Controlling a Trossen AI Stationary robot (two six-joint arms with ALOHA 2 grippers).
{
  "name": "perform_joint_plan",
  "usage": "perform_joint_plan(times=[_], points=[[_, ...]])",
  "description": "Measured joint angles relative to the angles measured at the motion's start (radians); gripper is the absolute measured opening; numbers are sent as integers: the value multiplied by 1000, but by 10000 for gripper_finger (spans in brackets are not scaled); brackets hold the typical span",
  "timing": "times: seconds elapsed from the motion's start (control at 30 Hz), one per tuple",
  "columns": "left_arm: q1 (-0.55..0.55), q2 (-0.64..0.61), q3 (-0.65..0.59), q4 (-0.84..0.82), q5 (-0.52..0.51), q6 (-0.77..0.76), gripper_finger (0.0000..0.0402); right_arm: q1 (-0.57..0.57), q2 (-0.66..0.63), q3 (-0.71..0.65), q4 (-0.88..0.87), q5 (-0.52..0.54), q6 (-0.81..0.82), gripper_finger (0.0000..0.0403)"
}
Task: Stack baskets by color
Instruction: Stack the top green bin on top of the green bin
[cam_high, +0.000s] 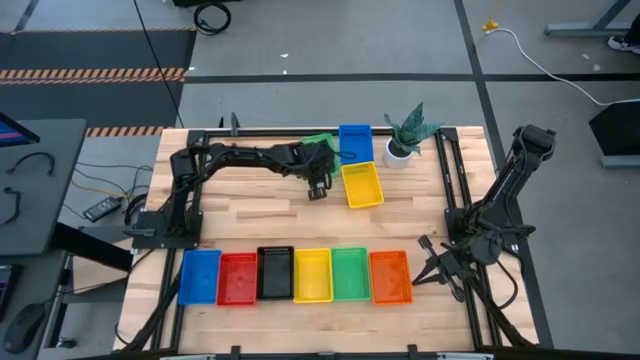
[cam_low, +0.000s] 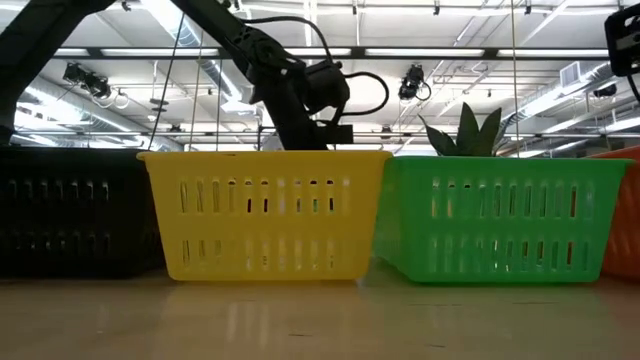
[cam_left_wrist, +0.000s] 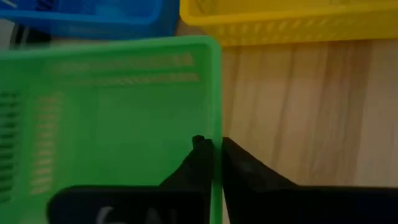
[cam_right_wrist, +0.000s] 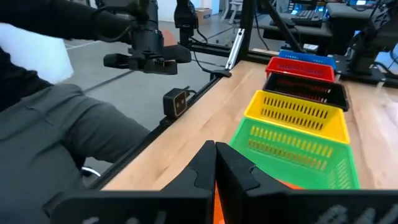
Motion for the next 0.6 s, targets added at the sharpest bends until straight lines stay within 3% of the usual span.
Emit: perform_joint_plan(times=[0.1,0.23,0.5,0.6], points=[[-14,-1,2,-8,-5,-6,16,11,0,0,-1,0,28,13],[-85,-21,1,-67,-88,-3,19,31,0,0,-1,0,58,13],[-349,-88,135,-380,-297,-116,15,53,0,0,1,2,57,14],[-474,-89,221,-396,-356,-138,15,52,0,0,4,5,53,14]])
